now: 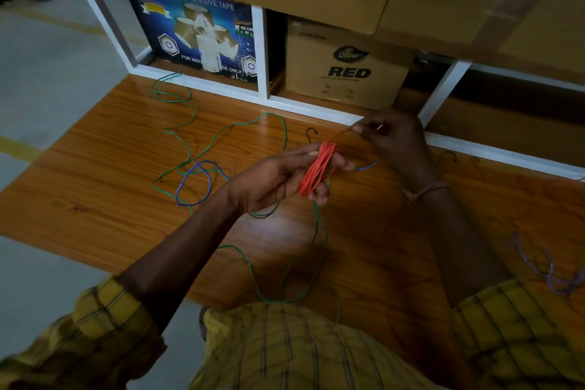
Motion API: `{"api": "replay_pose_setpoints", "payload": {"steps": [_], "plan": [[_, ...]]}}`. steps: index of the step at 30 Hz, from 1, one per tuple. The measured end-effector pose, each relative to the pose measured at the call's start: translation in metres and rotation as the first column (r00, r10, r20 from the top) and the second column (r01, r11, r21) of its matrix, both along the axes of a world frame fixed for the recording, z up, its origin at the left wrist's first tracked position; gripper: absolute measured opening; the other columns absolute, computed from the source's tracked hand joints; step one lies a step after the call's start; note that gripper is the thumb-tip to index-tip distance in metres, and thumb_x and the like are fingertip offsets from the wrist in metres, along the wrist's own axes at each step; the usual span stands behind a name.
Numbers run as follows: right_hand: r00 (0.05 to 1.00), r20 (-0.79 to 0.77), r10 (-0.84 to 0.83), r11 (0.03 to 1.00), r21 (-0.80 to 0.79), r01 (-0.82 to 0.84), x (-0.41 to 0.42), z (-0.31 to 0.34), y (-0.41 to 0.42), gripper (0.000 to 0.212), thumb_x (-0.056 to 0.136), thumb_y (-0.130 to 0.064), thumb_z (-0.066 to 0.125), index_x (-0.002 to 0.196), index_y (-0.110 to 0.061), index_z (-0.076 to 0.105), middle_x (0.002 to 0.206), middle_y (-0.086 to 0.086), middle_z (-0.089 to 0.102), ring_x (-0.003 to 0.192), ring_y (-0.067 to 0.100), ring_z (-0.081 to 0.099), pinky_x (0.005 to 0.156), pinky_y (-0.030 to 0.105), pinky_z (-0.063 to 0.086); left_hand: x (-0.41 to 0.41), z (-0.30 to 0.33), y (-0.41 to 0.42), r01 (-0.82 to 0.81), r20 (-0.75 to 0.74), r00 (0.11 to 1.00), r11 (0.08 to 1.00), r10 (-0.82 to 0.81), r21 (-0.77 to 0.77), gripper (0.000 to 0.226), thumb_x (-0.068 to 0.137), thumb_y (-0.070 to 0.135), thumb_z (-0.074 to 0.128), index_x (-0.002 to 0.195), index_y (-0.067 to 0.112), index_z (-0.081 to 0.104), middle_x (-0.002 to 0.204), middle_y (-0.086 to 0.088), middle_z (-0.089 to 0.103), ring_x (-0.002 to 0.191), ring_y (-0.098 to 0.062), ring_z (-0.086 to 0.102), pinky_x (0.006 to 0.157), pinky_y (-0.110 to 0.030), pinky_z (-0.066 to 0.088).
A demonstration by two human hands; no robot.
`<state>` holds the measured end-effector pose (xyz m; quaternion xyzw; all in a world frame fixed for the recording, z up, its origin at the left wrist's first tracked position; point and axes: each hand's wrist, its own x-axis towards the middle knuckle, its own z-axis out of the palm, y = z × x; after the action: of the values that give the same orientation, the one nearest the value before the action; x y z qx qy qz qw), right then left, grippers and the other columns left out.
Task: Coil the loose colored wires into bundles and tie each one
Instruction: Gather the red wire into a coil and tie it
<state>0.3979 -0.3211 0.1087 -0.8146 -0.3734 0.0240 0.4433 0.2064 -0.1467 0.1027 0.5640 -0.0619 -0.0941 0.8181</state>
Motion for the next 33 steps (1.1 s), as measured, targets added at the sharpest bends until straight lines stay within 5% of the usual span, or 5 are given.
{"api": "replay_pose_setpoints", "payload": {"steps": [8,12,20,27,33], "plan": [[0.961,-0.274,0.038,0.997,0.07,-0.02,-0.042,-0.028,-0.006,0.007,0.091,-0.009,0.075,0.094,-0.016,0.073,0.078,0.018,0.07,0.067,0.019,0.067,0.066,0.036,0.057,0.016,0.005,0.0,-0.342,-0.04,0.939,0.913,0.342,-0.223,0.036,0.103,0.02,0.035,0.107,-0.004,0.062,0.084,-0.011,0.057,0.048,-0.008,0.038,0.053,-0.029,0.023],[0.952,-0.306,0.03,0.995,0.096,-0.001,-0.069,-0.026,-0.006,0.006,0.092,-0.001,0.071,0.098,-0.002,0.073,0.079,0.019,0.073,0.059,0.008,0.069,0.059,0.016,0.051,0.026,0.004,0.002,-0.548,-0.167,0.836,0.792,0.522,-0.269,0.04,0.105,0.017,0.028,0.087,0.003,0.061,0.059,0.002,0.045,0.038,-0.004,0.025,0.045,-0.026,0.011],[0.991,-0.134,-0.008,0.994,0.107,0.022,-0.098,-0.039,-0.001,0.013,0.089,-0.011,0.073,0.096,-0.021,0.077,0.069,-0.009,0.07,0.065,0.012,0.072,0.064,0.041,0.061,0.033,0.004,-0.003,-0.704,-0.236,0.708,0.689,0.665,-0.17,0.041,0.109,0.056,0.038,0.092,0.022,0.054,0.056,0.004,0.037,0.04,-0.005,0.022,0.044,-0.024,0.01],[0.998,0.054,-0.042,0.995,0.095,0.037,-0.108,-0.039,0.003,0.003,0.086,-0.012,0.073,0.085,-0.01,0.075,0.062,0.005,0.064,0.056,0.016,0.059,0.056,0.041,0.05,0.036,0.0,-0.015,-0.77,-0.119,0.638,0.631,0.761,-0.089,0.027,0.107,0.024,0.059,0.082,0.019,0.053,0.058,0.006,0.033,0.043,-0.004,0.027,0.04,-0.016,0.026],[0.992,-0.081,-0.098,0.984,0.144,0.109,-0.117,-0.049,0.008,0.008,0.084,-0.026,0.073,0.082,-0.019,0.07,0.064,-0.006,0.066,0.059,0.007,0.064,0.056,0.035,0.053,0.033,-0.007,-0.025,-0.77,-0.119,0.638,0.63,0.761,-0.103,0.027,0.107,0.021,0.059,0.081,0.018,0.052,0.055,0.007,0.031,0.043,-0.005,0.024,0.041,-0.018,0.024]]}}
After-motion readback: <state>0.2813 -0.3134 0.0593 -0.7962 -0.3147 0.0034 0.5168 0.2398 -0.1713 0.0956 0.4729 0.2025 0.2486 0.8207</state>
